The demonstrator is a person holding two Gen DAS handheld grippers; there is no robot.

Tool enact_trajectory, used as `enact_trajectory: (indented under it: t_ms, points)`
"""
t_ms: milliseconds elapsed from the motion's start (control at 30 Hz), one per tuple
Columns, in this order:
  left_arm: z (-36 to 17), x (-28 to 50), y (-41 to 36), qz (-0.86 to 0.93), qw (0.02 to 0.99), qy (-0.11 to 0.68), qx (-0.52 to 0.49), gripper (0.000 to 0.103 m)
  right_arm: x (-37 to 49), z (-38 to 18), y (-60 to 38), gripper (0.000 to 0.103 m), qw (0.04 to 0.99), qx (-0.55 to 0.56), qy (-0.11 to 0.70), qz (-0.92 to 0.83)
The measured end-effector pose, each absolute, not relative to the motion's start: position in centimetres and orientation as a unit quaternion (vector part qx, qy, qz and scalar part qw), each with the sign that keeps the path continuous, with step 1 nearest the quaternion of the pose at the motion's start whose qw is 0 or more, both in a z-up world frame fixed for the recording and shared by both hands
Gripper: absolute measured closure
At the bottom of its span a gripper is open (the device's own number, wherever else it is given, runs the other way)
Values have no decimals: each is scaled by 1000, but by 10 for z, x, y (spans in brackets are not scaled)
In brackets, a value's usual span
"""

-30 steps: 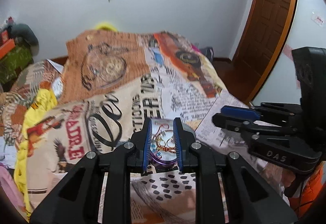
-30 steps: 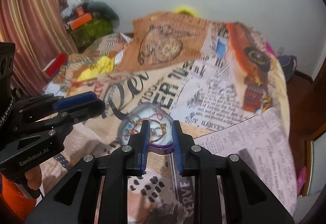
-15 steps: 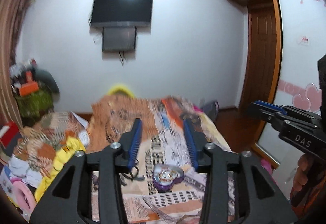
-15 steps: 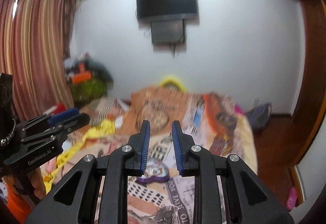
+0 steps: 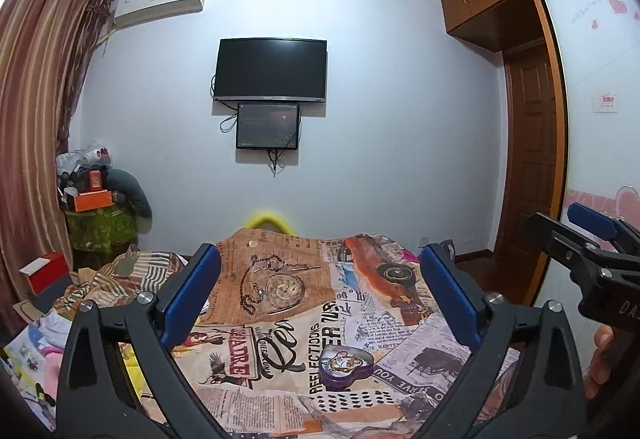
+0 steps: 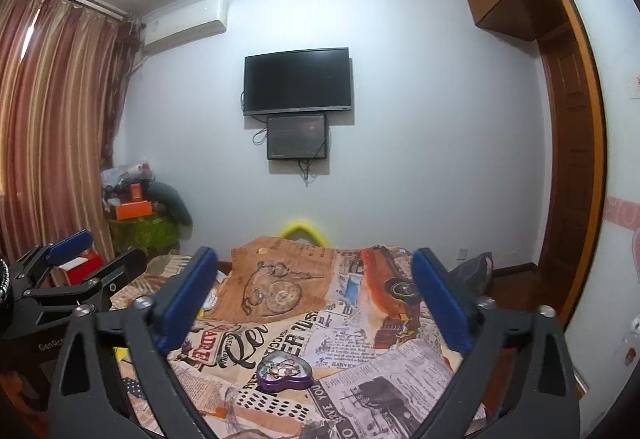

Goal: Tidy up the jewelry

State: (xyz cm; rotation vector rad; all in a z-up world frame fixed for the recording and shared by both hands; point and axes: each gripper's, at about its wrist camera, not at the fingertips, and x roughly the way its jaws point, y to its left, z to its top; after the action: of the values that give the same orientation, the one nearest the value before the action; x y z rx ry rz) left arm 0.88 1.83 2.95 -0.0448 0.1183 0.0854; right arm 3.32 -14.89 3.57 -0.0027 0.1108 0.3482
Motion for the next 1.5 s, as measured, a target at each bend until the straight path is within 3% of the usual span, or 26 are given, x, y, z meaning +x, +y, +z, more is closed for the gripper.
enact_trajectory:
  t_ms: [1500]
  points:
    - [15,17,13,37,995,90,-31,2,33,26,-158,2,980,-6,102,168]
